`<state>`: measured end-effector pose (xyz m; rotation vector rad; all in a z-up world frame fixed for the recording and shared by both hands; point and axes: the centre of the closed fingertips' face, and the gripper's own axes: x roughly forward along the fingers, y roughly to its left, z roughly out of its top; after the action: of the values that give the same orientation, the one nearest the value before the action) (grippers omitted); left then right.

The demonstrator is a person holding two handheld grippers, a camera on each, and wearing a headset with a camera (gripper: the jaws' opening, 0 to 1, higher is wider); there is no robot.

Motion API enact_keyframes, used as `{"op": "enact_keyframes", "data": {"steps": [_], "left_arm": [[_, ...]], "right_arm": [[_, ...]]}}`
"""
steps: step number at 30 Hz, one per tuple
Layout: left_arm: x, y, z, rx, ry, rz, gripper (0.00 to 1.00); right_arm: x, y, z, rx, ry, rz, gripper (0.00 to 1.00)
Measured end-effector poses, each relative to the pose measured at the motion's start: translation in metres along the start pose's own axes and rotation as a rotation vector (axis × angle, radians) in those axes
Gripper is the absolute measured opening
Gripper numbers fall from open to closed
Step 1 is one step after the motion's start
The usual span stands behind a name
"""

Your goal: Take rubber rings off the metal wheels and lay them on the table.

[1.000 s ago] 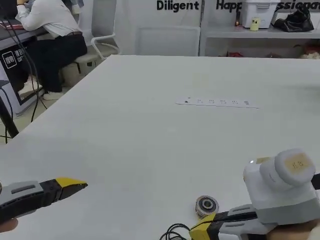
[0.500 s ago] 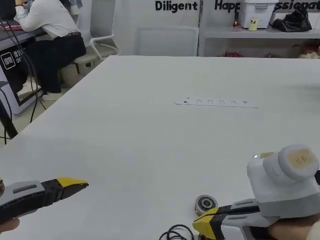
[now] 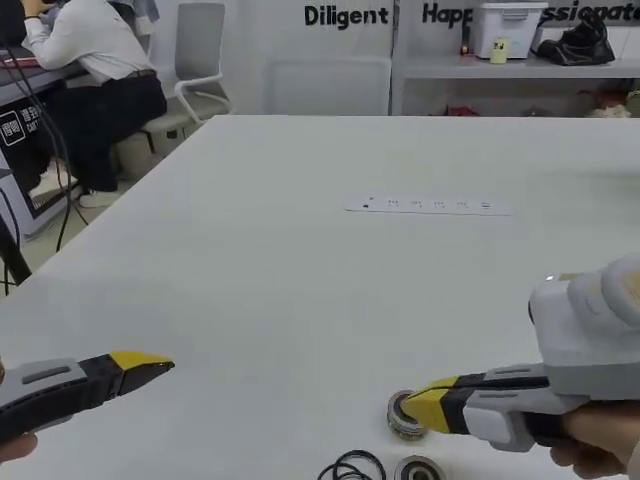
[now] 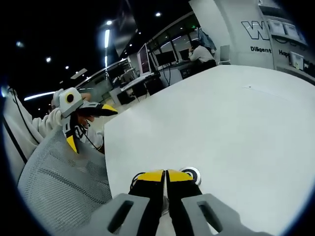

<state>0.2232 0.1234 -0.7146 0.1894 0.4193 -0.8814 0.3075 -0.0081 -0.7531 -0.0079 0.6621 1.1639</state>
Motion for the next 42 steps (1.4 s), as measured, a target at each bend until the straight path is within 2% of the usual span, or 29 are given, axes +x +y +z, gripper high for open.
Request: {"op": "enact_keyframes", "data": {"steps": [6, 10, 11, 17, 20, 22, 24, 27, 32, 42], "left_arm": [[0.0, 0.003, 0.004, -0.003, -0.009, 0.007, 0.92], [-0.002, 0.006, 0.006, -0.001, -0.012, 0.015, 0.92], [-0.002, 0.006, 0.006, -0.002, -0.014, 0.017, 0.92], [-0.004, 0.009, 0.007, -0.009, -0.021, 0.028, 0.93], [-0.005, 0.01, 0.007, -0.011, -0.022, 0.032, 0.93], [-0.006, 0.01, 0.007, -0.011, -0.023, 0.034, 0.93], [-0.007, 0.01, 0.007, -0.015, -0.026, 0.037, 0.94], [-0.008, 0.011, 0.006, -0.018, -0.028, 0.041, 0.94], [-0.009, 0.01, 0.003, -0.025, -0.027, 0.042, 0.95], [-0.007, 0.009, -0.016, -0.071, -0.008, 0.037, 0.96]], "right_arm": [[-0.016, -0.003, 0.013, -0.005, -0.04, -0.013, 0.03], [-0.035, -0.008, 0.028, 0.013, -0.112, -0.029, 0.07], [-0.037, -0.008, 0.029, 0.014, -0.116, -0.031, 0.08], [-0.059, -0.006, 0.033, -0.01, -0.138, -0.056, 0.27], [-0.068, -0.002, 0.03, -0.048, -0.126, -0.062, 0.32], [-0.072, 0.003, 0.026, -0.067, -0.123, -0.043, 0.39], [-0.074, 0.007, 0.021, -0.072, -0.112, -0.022, 0.49], [-0.077, 0.01, 0.014, -0.086, -0.094, -0.017, 0.63], [-0.082, 0.014, -0.001, -0.082, -0.061, -0.014, 0.68], [-0.086, 0.017, -0.036, -0.062, 0.021, -0.034, 0.81]]}}
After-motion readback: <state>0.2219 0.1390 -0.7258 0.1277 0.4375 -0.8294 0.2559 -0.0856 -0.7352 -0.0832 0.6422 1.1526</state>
